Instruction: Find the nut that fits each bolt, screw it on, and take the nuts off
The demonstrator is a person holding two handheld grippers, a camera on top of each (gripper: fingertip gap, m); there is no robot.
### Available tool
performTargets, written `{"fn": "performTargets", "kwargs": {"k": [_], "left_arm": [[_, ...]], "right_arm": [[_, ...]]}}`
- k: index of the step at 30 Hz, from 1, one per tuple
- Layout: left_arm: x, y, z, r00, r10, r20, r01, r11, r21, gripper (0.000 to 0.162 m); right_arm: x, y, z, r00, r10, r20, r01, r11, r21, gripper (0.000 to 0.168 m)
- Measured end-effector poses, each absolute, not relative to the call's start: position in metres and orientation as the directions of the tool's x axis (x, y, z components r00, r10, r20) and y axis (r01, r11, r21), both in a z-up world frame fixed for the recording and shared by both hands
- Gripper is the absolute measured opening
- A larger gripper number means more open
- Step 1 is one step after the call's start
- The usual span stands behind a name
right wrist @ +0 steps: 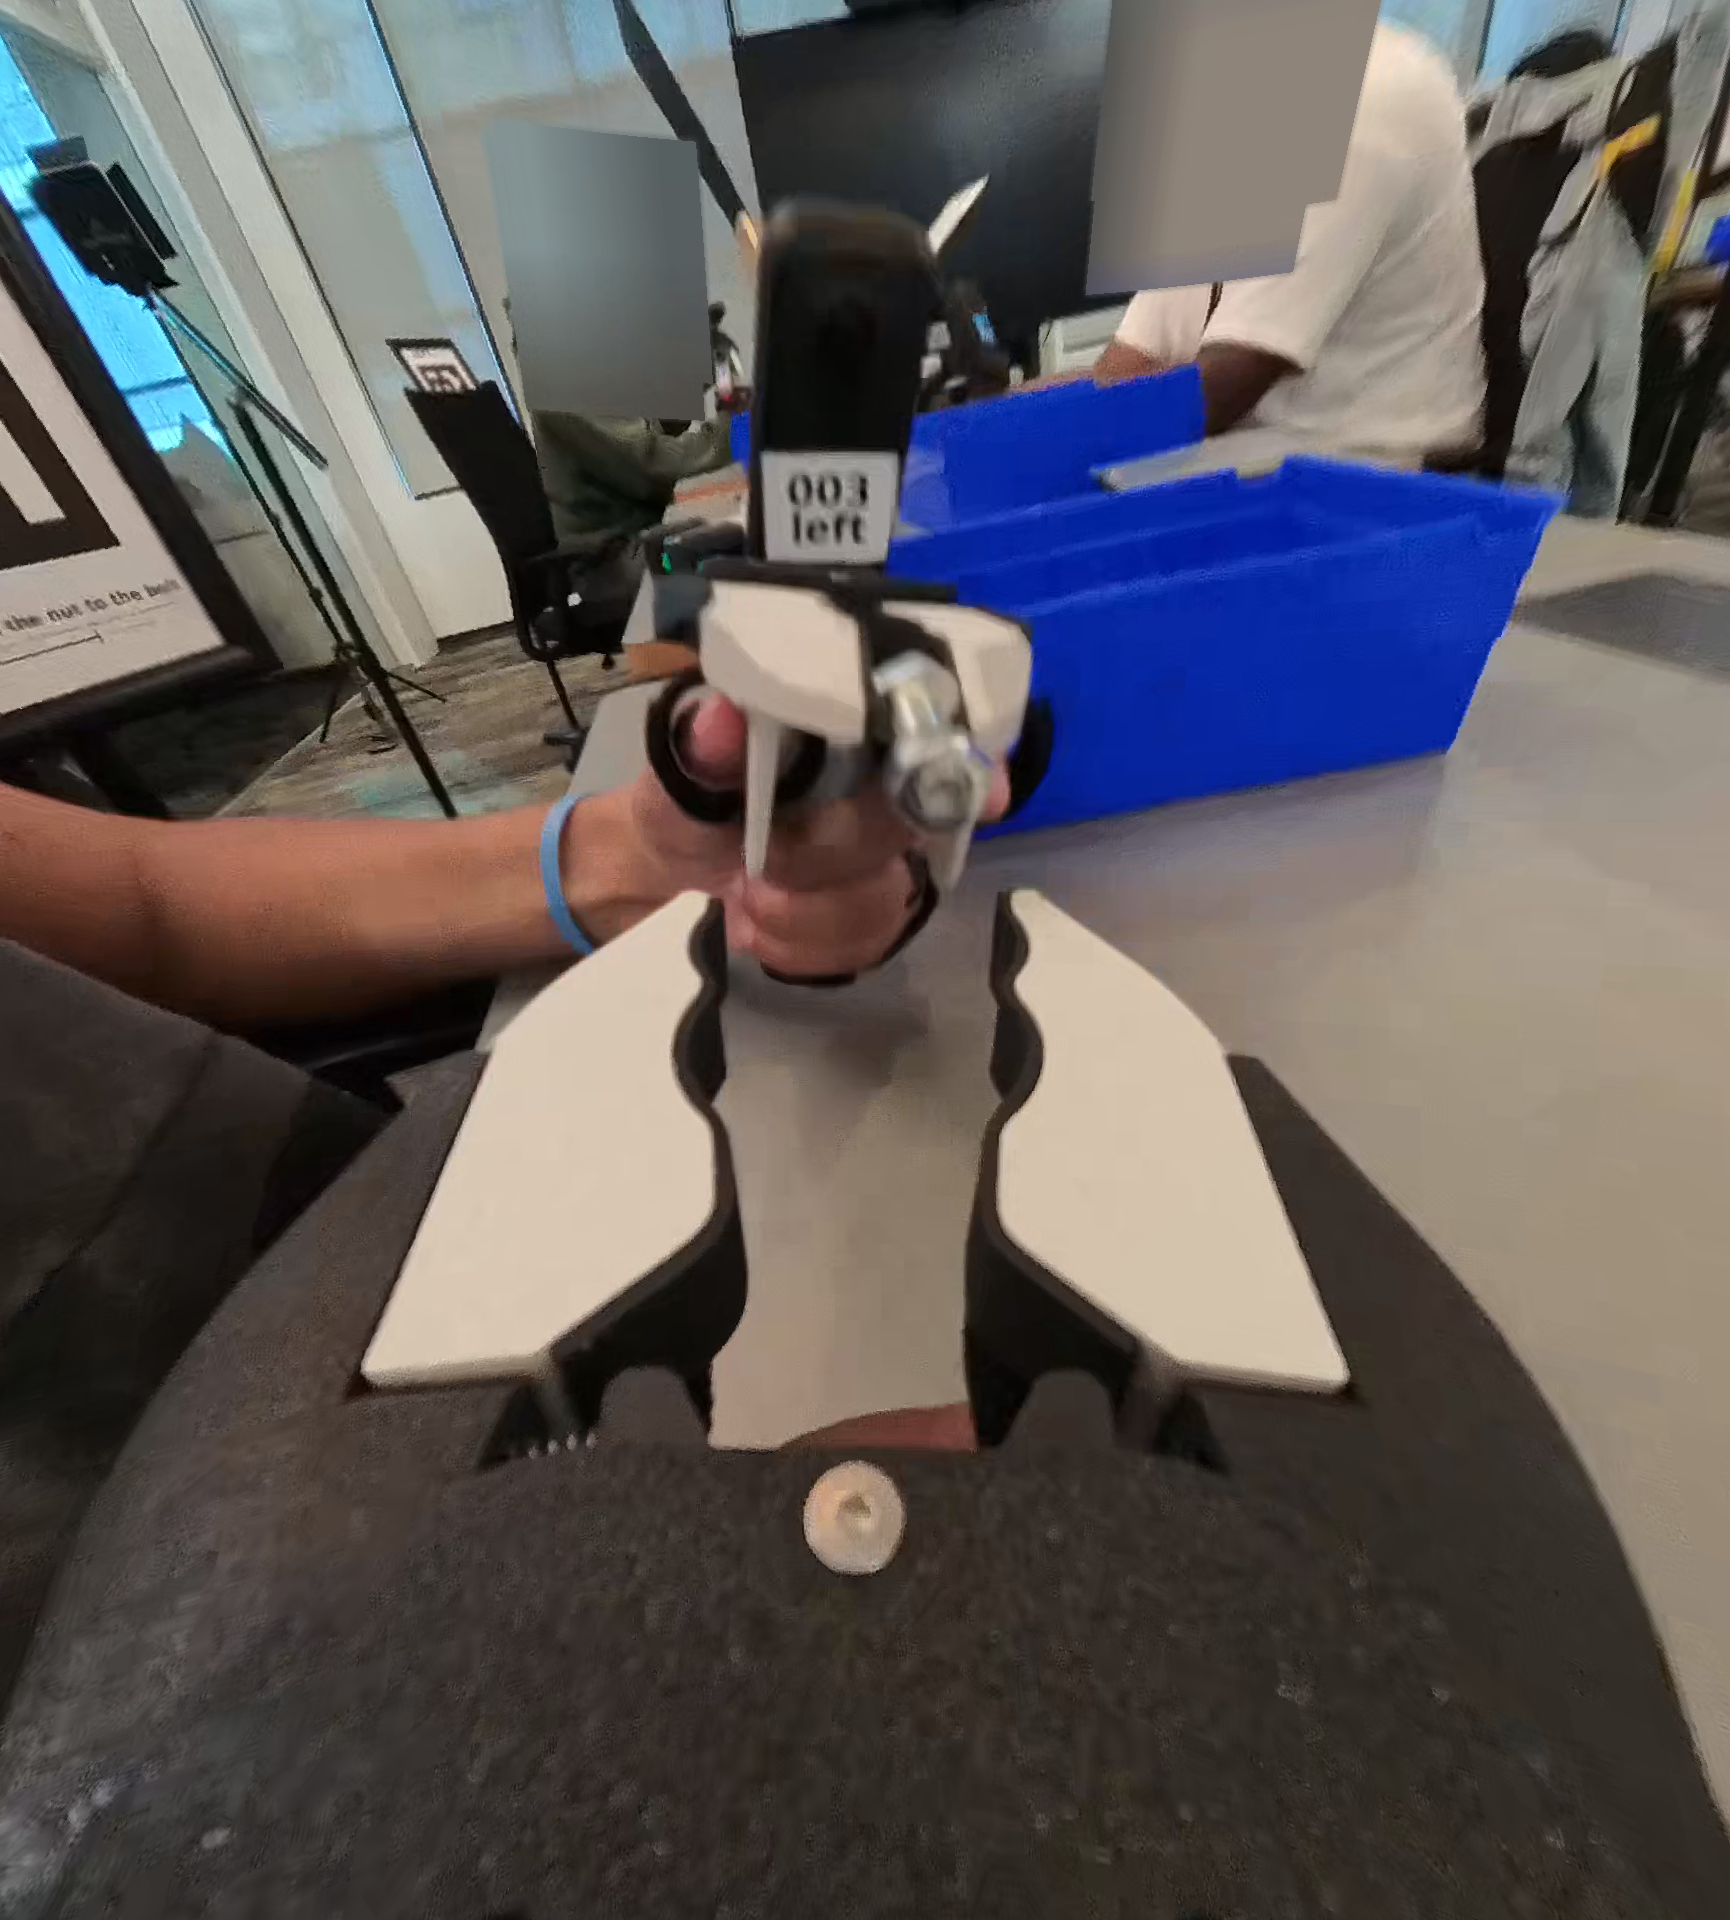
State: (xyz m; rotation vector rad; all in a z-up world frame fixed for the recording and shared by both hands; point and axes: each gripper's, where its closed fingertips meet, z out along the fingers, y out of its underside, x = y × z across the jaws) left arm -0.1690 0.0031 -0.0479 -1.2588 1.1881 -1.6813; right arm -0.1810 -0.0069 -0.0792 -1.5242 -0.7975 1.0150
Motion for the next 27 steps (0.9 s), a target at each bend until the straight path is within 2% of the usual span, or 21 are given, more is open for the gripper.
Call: {"fn": "performTargets", "kwargs": {"k": [7, 12, 18, 20, 24, 27], "left_arm": [[-0.168, 0.002, -0.048, -0.277, -0.91, 0.309, 0.015, -0.326, -0.945, 0.014], [-0.169, 0.001, -0.045, -0.289, -0.903, 0.318, 0.031, -0.341, -0.94, 0.014], [-0.171, 0.003, -0.043, -0.29, -0.901, 0.323, 0.04, -0.349, -0.936, 0.014], [-0.171, 0.003, -0.044, -0.294, -0.899, 0.325, 0.038, -0.35, -0.936, 0.014], [-0.172, 0.003, -0.041, -0.29, -0.901, 0.323, 0.047, -0.351, -0.935, 0.014], [-0.172, 0.003, -0.042, -0.291, -0.9, 0.325, 0.045, -0.352, -0.935, 0.014]], "right_arm": [[-0.165, -0.009, -0.032, 0.418, 0.898, -0.138, -0.124, -0.095, -0.988, 0.046], [-0.184, -0.009, -0.074, 0.382, 0.896, -0.227, -0.083, -0.212, -0.974, 0.049], [-0.165, -0.011, -0.034, 0.407, 0.897, -0.173, -0.17, -0.111, -0.979, 0.047], [-0.173, -0.013, -0.038, 0.402, 0.9, -0.17, -0.154, -0.116, -0.981, 0.048], [-0.192, -0.011, -0.078, 0.367, 0.895, -0.252, -0.091, -0.235, -0.968, 0.05], [-0.18, -0.007, -0.061, 0.4, 0.89, -0.218, -0.119, -0.186, -0.975, 0.05]]}}
